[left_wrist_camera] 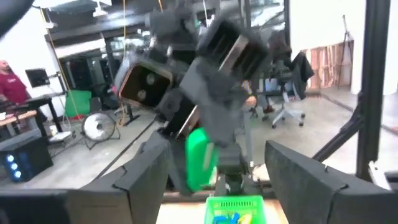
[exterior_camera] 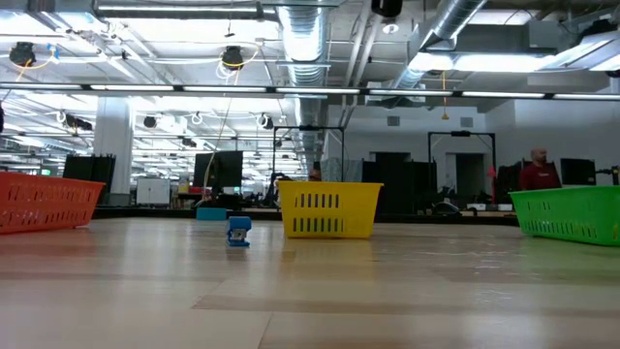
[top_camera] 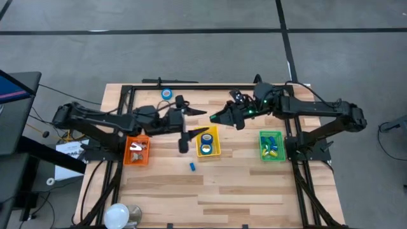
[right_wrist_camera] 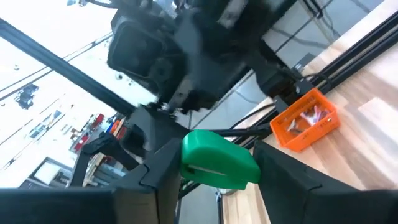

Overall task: Pick and place Stapler, Stapler remover, tape
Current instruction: Put the green stapler into the green basket

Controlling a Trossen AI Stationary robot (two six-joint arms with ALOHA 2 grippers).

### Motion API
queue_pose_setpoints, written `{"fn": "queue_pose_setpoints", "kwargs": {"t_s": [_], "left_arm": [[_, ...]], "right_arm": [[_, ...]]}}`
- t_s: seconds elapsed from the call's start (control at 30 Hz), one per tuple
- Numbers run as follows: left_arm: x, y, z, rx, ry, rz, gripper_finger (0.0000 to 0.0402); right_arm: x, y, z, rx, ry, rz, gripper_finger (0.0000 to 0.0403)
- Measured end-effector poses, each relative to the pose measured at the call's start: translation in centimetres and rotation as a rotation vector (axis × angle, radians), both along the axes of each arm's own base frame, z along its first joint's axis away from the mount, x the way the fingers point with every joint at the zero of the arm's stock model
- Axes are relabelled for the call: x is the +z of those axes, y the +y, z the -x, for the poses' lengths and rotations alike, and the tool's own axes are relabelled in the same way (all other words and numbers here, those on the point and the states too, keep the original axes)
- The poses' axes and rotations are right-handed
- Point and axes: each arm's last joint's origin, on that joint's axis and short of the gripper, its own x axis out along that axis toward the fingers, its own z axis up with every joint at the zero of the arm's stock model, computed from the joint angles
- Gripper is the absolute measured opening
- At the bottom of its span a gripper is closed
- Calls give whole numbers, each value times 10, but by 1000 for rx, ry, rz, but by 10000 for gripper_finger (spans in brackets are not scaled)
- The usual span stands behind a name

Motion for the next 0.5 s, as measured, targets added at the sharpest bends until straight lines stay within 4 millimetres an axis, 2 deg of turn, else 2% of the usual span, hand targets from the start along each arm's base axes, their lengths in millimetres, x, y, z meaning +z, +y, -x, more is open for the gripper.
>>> {"fn": "queue_pose_setpoints", "kwargs": {"t_s": [0.3, 0.5], "left_arm": [[36, 1, 43, 2, -118, 23, 246], [52, 6, 65, 34, -186, 42, 243]], "right_arm": [[15, -18, 22, 11, -52, 83, 187], [15, -27, 39, 21, 4, 150, 172]]}}
